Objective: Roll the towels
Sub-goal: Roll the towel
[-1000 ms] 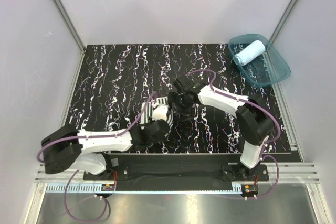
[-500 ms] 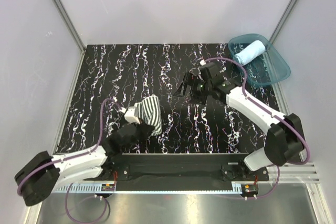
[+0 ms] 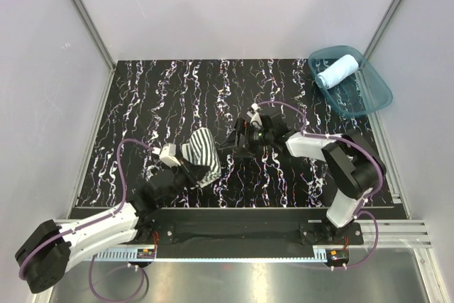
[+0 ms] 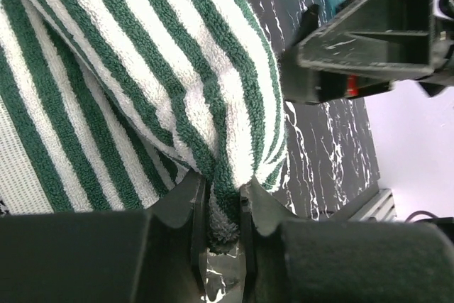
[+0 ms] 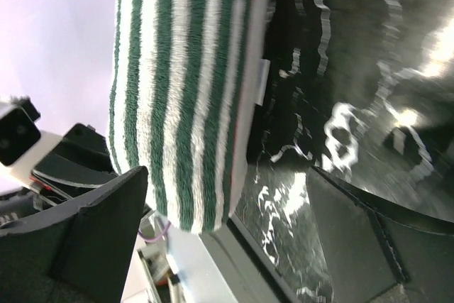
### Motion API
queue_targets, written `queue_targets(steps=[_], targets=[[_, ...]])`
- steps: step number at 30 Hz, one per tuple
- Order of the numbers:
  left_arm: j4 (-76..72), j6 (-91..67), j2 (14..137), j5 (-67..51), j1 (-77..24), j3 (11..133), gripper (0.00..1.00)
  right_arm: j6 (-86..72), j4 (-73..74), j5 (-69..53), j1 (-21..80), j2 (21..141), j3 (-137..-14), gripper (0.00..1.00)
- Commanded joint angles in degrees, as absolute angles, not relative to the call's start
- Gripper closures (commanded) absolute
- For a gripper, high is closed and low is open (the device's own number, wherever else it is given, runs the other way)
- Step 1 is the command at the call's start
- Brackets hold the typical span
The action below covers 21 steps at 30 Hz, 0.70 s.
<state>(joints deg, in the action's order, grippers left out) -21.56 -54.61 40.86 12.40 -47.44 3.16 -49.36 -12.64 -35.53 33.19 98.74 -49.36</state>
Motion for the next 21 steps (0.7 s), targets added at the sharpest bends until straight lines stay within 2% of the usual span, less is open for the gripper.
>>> queue_targets(steps=[1,17,21], targets=[[-24.87,-57.04,40.43,11.52,-47.2,-5.71,1.0,-49.3,-24.77,-39.11,35.85,102.98,-50.8,0.0],[-21.89,-64.33,42.54,13.01,-47.29,-8.53,1.0,-62.22,-52.35,-44.73,39.99,116.89,-51.42,0.0],[-20.83,-64.43,44.29,12.57,-47.29,-7.65,0.93,-65.82,-59.4,-46.84,40.78,118.56,-51.77,0.03]])
